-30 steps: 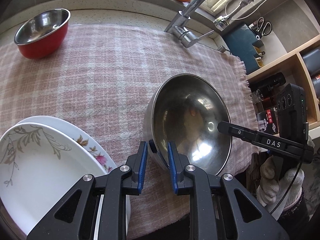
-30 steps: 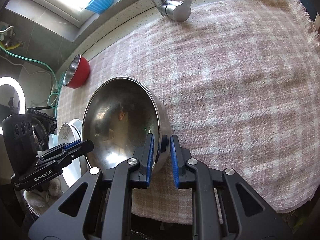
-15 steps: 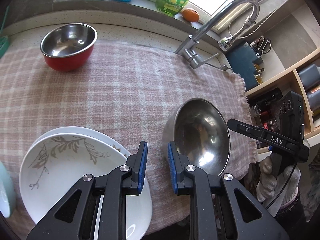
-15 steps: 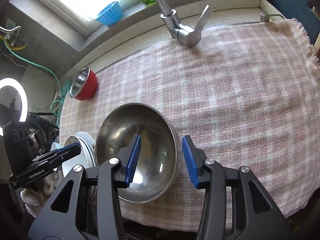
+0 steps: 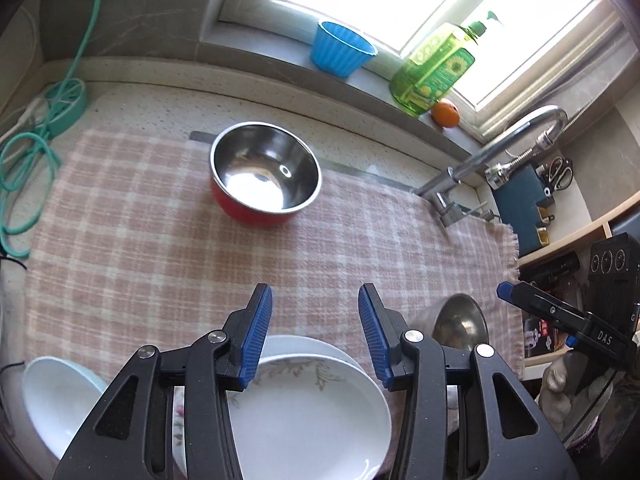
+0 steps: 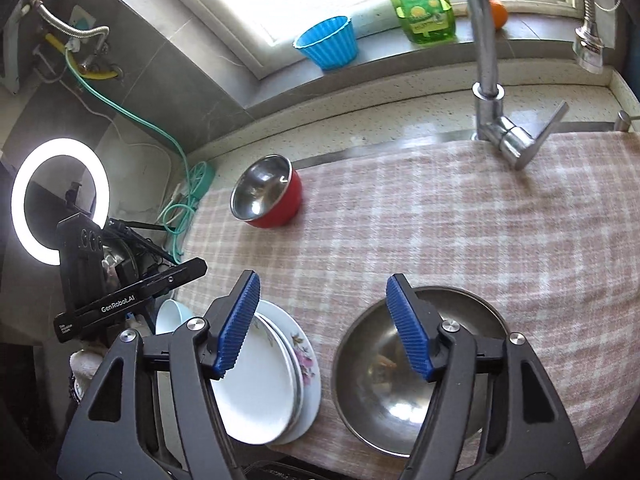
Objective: Organize plates and bowls
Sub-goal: 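Move the open right gripper toward the red steel bowl, then close the right gripper on the red bowl rim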
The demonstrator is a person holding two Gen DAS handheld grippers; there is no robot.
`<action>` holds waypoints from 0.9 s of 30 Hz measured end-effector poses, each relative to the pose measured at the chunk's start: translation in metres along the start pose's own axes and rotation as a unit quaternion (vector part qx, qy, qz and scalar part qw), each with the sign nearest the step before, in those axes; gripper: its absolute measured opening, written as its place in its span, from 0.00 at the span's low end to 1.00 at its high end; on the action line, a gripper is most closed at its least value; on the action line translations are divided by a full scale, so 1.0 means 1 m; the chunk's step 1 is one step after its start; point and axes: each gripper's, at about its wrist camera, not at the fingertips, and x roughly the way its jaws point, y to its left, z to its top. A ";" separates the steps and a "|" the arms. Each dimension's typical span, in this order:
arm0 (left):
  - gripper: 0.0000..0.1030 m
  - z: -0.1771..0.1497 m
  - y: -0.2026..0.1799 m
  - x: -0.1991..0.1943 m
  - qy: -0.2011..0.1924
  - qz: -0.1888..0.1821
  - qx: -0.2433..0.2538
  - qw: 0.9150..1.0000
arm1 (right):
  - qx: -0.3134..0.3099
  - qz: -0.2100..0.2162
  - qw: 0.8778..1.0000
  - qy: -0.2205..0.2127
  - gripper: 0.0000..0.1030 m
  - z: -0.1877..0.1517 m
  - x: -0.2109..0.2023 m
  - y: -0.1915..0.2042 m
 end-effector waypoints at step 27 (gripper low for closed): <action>0.39 0.086 0.079 0.069 0.029 0.026 -0.095 0.995 | 0.064 0.006 0.995 0.080 0.44 0.080 0.180 0.019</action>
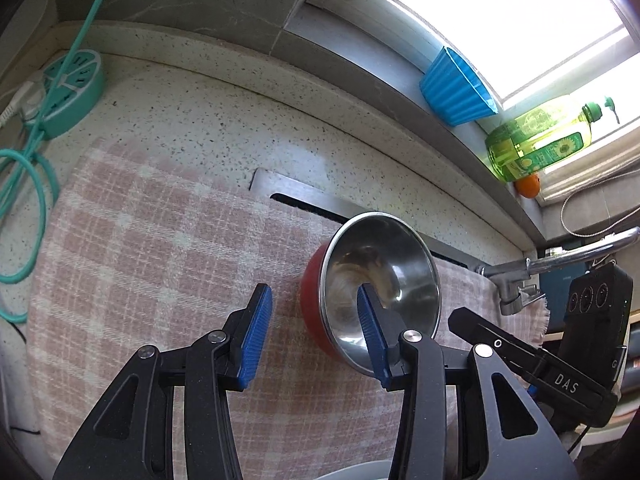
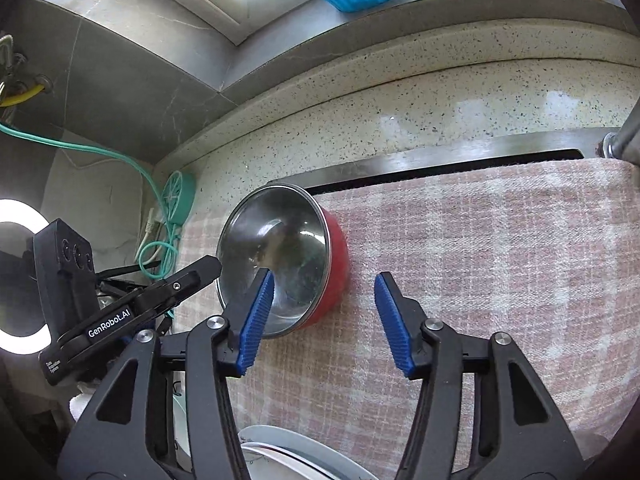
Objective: Organize plates and bowls
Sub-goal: 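Close the right gripper on the red bowl rim, then carry the red bowl and lower it into the large steel bowl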
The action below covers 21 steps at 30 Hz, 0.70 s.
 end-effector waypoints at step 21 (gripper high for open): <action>0.10 -0.011 -0.016 -0.004 -0.004 0.006 0.032 0.999 | -0.038 -0.014 0.999 0.017 0.13 -0.009 -0.003 0.012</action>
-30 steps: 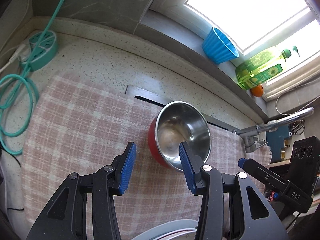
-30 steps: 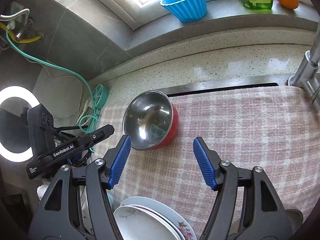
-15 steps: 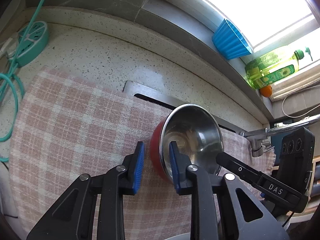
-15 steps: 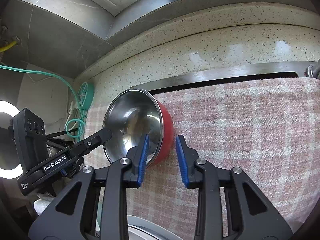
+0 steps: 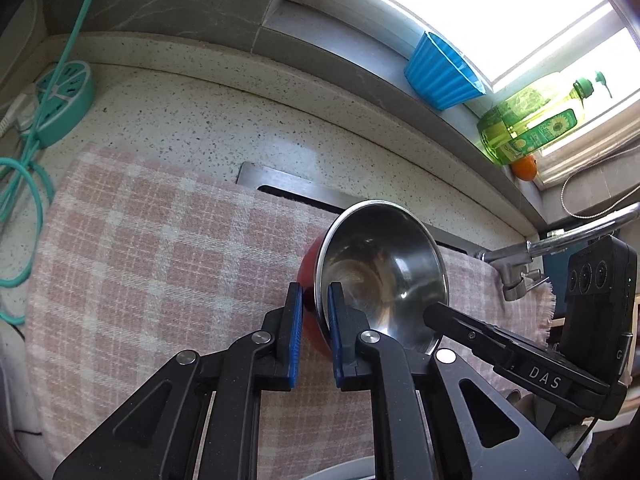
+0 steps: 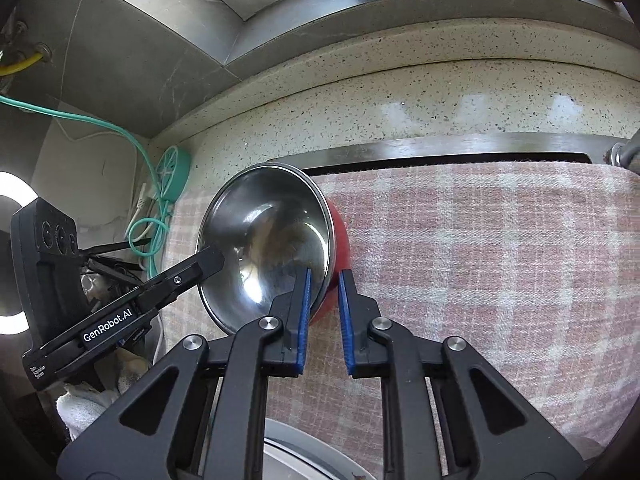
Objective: Organize plates and bowls
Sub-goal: 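Carry the red bowl and lower it into the large steel bowl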
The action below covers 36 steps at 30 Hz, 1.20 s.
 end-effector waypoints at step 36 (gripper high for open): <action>0.11 -0.132 -0.142 -0.040 0.024 -0.104 0.139 0.985 | 0.026 -0.035 0.996 -0.074 0.13 -0.158 -0.184 -0.088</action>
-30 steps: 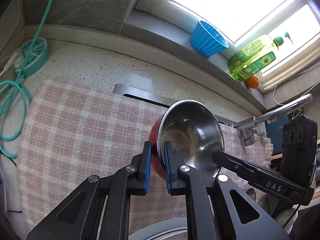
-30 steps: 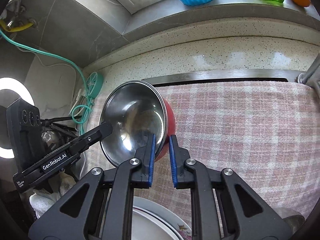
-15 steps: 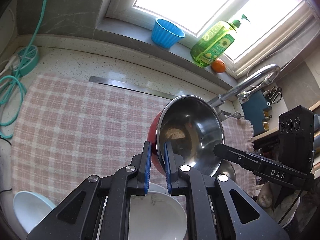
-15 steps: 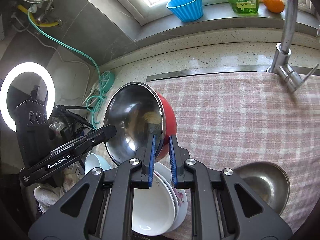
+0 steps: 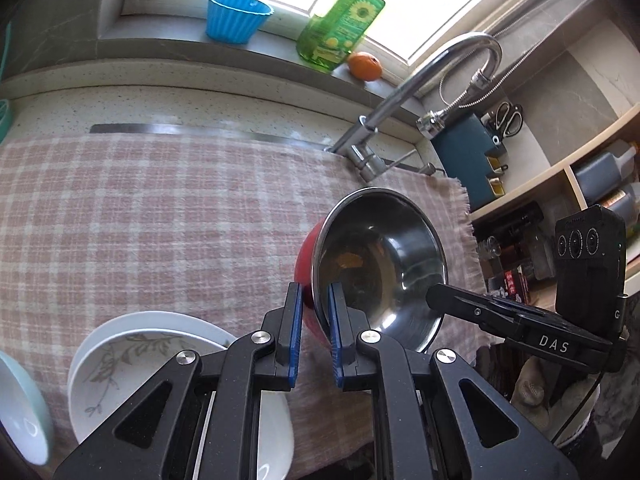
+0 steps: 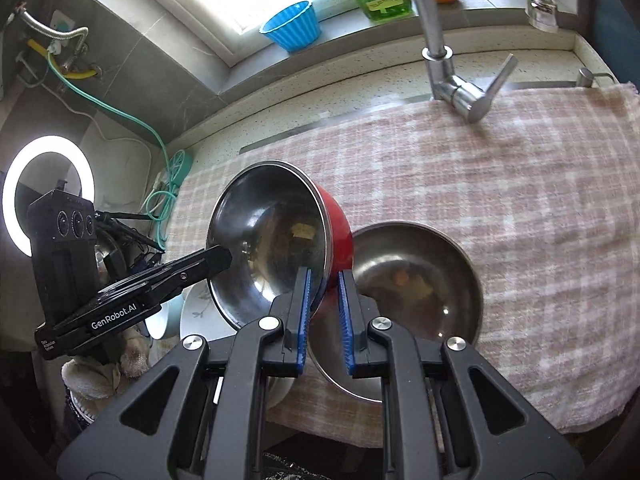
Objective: Organize plates and bowls
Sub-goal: 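Carry the red bowl and lower it into the large steel bowl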
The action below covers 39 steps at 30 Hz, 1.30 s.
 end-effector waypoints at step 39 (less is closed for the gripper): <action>0.11 -0.029 -0.045 0.068 0.084 0.057 0.070 0.992 | 0.024 -0.060 0.997 0.033 0.14 -0.033 0.026 -0.060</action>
